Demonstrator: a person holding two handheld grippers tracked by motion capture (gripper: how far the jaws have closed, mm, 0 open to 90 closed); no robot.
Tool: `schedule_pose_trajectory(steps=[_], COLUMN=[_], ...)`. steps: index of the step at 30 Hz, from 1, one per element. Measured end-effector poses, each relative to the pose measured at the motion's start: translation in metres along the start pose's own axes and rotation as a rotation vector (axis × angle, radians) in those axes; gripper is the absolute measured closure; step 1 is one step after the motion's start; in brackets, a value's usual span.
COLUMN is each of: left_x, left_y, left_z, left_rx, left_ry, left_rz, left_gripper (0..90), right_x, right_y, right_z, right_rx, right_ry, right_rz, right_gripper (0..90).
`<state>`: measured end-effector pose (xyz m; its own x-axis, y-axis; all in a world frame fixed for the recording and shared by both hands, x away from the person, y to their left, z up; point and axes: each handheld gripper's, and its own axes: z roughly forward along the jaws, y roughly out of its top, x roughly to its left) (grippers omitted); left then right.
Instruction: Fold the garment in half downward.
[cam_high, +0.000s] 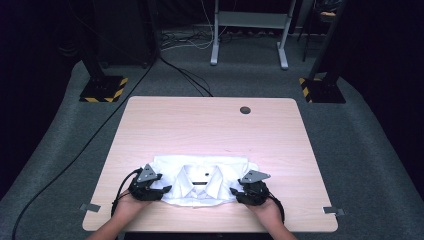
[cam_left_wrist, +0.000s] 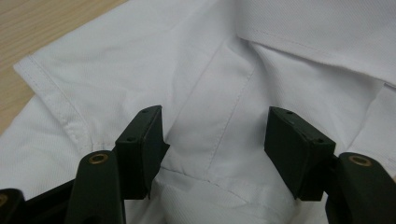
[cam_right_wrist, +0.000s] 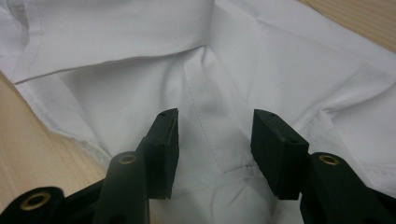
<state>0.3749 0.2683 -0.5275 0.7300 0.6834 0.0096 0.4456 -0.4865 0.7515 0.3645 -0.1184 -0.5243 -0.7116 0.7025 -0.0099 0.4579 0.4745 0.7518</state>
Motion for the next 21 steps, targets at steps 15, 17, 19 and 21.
schedule_pose_trajectory(steps=[15, 17, 19, 21], left_x=[-0.002, -0.005, -0.009, -0.014], left_y=[0.016, 0.024, 0.032, 0.041], left_z=[0.001, -0.002, -0.004, -0.003], left_rx=[0.008, -0.013, -0.028, -0.038], left_ry=[-0.055, -0.061, -0.063, -0.063], left_rz=[-0.076, -0.054, -0.022, 0.008], left_gripper=[29.1, 28.9, 28.3, 26.7], right_x=[-0.002, -0.004, -0.006, -0.006], right_y=[0.003, 0.007, 0.012, 0.018], right_z=[-0.011, -0.017, -0.023, -0.026], right_rx=[0.009, -0.02, -0.049, -0.07], right_ry=[0.002, 0.006, 0.013, 0.024], right_rz=[0.025, 0.051, 0.076, 0.087], right_gripper=[38.9, 38.0, 37.4, 36.4])
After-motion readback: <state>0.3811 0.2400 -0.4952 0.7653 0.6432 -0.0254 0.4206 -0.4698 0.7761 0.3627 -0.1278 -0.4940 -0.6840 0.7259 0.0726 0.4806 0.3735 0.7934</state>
